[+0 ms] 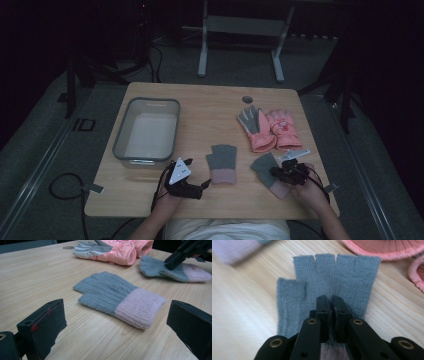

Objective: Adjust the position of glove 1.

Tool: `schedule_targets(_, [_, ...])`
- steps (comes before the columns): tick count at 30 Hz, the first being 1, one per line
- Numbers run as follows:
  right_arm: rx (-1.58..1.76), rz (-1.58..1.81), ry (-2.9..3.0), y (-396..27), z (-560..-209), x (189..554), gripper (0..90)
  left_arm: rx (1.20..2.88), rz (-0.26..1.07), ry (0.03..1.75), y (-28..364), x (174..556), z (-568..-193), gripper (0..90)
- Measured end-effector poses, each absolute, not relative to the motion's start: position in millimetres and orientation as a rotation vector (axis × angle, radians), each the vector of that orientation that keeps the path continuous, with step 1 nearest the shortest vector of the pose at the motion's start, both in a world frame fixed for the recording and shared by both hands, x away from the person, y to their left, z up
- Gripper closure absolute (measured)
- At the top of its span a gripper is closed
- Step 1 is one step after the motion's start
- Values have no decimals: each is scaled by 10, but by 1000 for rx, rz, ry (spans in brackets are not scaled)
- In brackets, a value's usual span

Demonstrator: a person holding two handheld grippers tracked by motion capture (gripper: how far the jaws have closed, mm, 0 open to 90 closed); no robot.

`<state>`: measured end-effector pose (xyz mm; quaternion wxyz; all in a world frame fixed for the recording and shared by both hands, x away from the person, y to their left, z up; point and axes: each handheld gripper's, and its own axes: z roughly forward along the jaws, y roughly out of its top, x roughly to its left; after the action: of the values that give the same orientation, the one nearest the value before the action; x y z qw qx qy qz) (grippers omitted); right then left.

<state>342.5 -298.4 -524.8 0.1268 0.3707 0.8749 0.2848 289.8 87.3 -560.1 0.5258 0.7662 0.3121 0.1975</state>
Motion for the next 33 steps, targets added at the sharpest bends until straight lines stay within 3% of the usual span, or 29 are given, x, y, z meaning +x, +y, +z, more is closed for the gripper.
schedule_targets(16, [1434,1112,2065,-2798,-4665,3005,853,1832,478,743,872,2894,-5601,17])
schedule_targets(33, [1701,991,1894,-2761,-5113,3121,849,1829,473,740,877,2894,-5601,17])
